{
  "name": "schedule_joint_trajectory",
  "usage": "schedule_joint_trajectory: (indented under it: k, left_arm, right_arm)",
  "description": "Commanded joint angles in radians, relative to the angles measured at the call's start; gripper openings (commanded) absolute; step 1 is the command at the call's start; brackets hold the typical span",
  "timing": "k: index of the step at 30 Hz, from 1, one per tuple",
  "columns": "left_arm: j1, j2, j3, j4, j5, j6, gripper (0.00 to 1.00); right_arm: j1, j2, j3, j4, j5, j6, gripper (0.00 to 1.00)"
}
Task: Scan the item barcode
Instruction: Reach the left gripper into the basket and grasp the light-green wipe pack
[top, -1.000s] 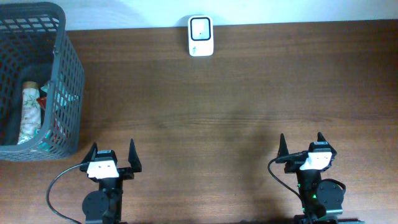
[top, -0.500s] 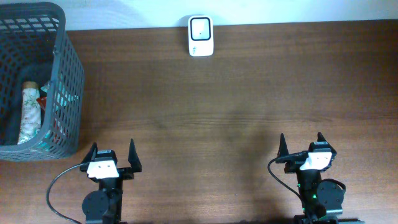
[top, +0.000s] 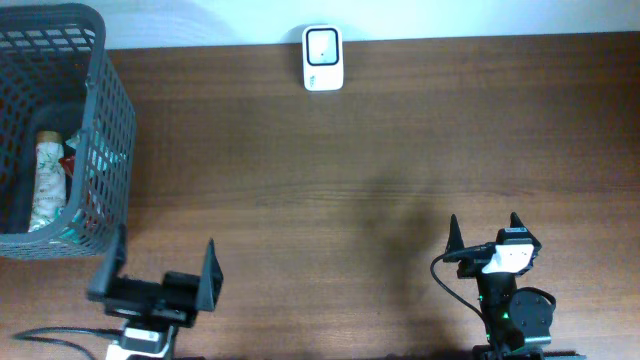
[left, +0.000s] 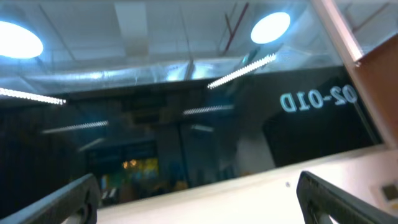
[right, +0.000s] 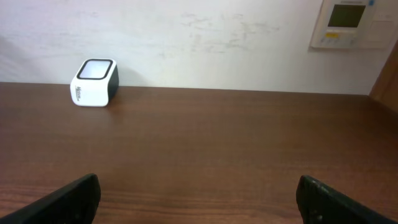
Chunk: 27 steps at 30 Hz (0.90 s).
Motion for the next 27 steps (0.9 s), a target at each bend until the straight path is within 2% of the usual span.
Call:
schedule_joint_trajectory:
  k: [1,5,7,9,10,12,14,17,21,25,27]
  left_arm:
    - [0.007,0.262,0.359,-0.134,-0.018,0.214,0.99]
    - [0.008,0.770,0.928,-0.465,-0.272,0.218,0.99]
    - [0.068,1.015,1.228,-0.688,-0.360,0.221,0.99]
    - [0.217,1.289,1.600,-1.032,-0.364,0.182,0.99]
    - [0.304,1.424,1.787,-1.213,-0.312,0.151,0.99]
    - [0.414,1.600,1.997,-1.442,-0.159,0.150,0.99]
    - [0.459,1.675,2.025,-1.531,-0.087,0.151,0.99]
    - [0.517,1.748,2.025,-1.598,-0.195,0.154,0.99]
    - [0.563,1.810,2.025,-1.642,-0.201,0.154,0.99]
    - [0.563,1.907,2.025,-1.796,-0.201,0.154,0.99]
    - [0.568,1.967,2.025,-1.797,-0.201,0.153,0.99]
  right_arm:
    - [-0.005,-0.008,-0.007,-0.005,-0.004,0.000,0.99]
    - [-0.005,-0.008,-0.007,-0.005,-0.004,0.000,0.99]
    - [-0.005,-0.008,-0.007,-0.005,-0.004,0.000,0.99]
    - [-0.005,-0.008,-0.007,-0.005,-0.004,0.000,0.99]
    - [-0.005,-0.008,-0.007,-0.005,-0.004,0.000,0.99]
    - [-0.005,-0.008,-0.007,-0.005,-0.004,0.000,0.99]
    - [-0.005,-0.008,-0.007,-0.005,-0.004,0.000,0.99]
    - [-0.005,-0.008,-0.007,-0.005,-0.004,0.000,0.98]
    - [-0.005,-0.008,-0.007,-0.005,-0.004,0.000,0.99]
    - [-0.005,-0.008,-0.007,-0.005,-0.004,0.000,0.99]
    - [-0.005,-0.008,-0.007,-0.005,-0.004,0.000,0.99]
